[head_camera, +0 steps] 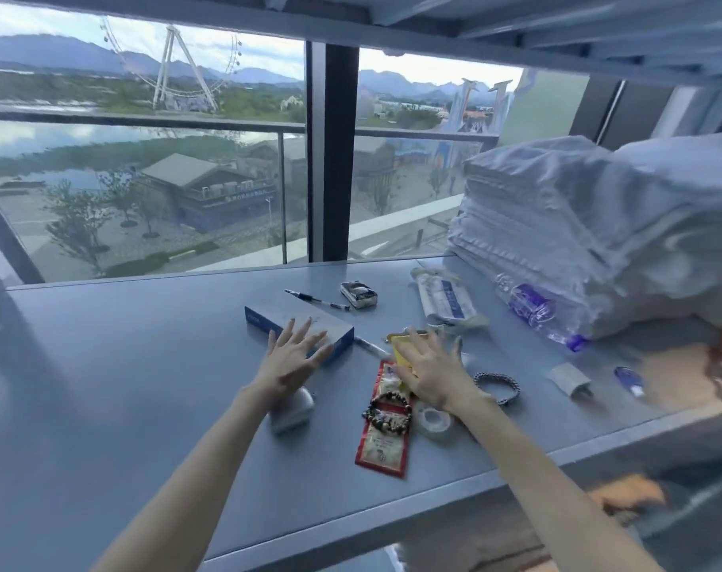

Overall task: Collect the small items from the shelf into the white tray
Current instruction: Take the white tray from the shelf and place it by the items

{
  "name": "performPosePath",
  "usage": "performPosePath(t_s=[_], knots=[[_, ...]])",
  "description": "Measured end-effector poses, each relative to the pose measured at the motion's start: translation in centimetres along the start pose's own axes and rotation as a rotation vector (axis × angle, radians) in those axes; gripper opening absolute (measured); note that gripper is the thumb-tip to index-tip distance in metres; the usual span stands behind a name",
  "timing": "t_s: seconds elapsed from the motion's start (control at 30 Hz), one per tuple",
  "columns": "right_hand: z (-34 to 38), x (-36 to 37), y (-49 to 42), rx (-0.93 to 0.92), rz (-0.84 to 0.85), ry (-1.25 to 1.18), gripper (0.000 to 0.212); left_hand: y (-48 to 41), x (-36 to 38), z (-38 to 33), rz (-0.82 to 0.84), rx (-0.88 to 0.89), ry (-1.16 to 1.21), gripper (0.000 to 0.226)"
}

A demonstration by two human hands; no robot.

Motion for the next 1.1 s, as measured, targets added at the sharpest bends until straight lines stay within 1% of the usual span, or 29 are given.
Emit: performPosePath(t_s=[0.1, 0.2, 0.37, 0.53, 0.6, 0.7, 0.8, 0.9, 0.97, 1.03, 1.1], knots=[[-1.7, 1.4, 6.3, 0.046, 0.044, -0.053, 0.065, 3.4, 0.9, 0.0, -0.037, -0.065, -0.005, 0.064], [-1.4, 2.7, 9.3, 0.013, 0.057, -0.039, 0.069, 4.1, 1.3, -0.4, -0.005, -0.094, 0.007, 0.063], [-1.4, 3.3, 8.3, 0.026, 0.011, 0.016, 0.068, 2.1, 2.0, -4.5, 0.053, -0.032, -0.064, 0.065], [-4.3, 2.5, 6.1, 0.045, -0.022, 0.035, 0.060, 0.2, 2.6, -9.0, 0.038, 0.034, 0.002, 0.060], [-5.6, 1.8, 5.3, 0.055, -0.013, 0.037, 0.056, -0.5, 2.5, -10.7, 0.006, 0.065, 0.018, 0.055], [-7.0, 0.8, 4.6, 0.095, 0.024, 0.005, 0.054, -0.6, 1.4, -11.9, -0.098, 0.071, 0.047, 0.048], [-6.4, -0.7, 5.3, 0.082, -0.019, -0.061, 0.055, 0.8, -0.2, -11.1, -0.235, 0.050, 0.052, 0.043], [-2.0, 0.0, 8.1, -0.089, -0.079, -0.116, 0.061, 3.6, -1.3, -8.6, -0.311, 0.030, 0.074, 0.042], [1.1, 2.5, 10.7, -0.201, -0.047, -0.085, 0.064, 6.1, -1.4, -6.9, -0.315, 0.036, 0.069, 0.042], [1.8, 4.2, 11.8, -0.198, 0.007, -0.009, 0.058, 8.9, -1.7, -5.6, -0.321, 0.052, 0.042, 0.042], [0.4, 4.3, 11.4, -0.101, 0.056, 0.010, 0.049, 11.8, -2.0, -4.8, -0.328, 0.055, 0.018, 0.042]])
Point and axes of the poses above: each hand's wrist, its own y-axis away from the middle knuckle, its own x-axis out of the palm, z = x × y, the point moved 8 cm from there along -y, towards the middle knuckle, and after that the axes turned 13 degrees about -y, right-handed, at the moved point
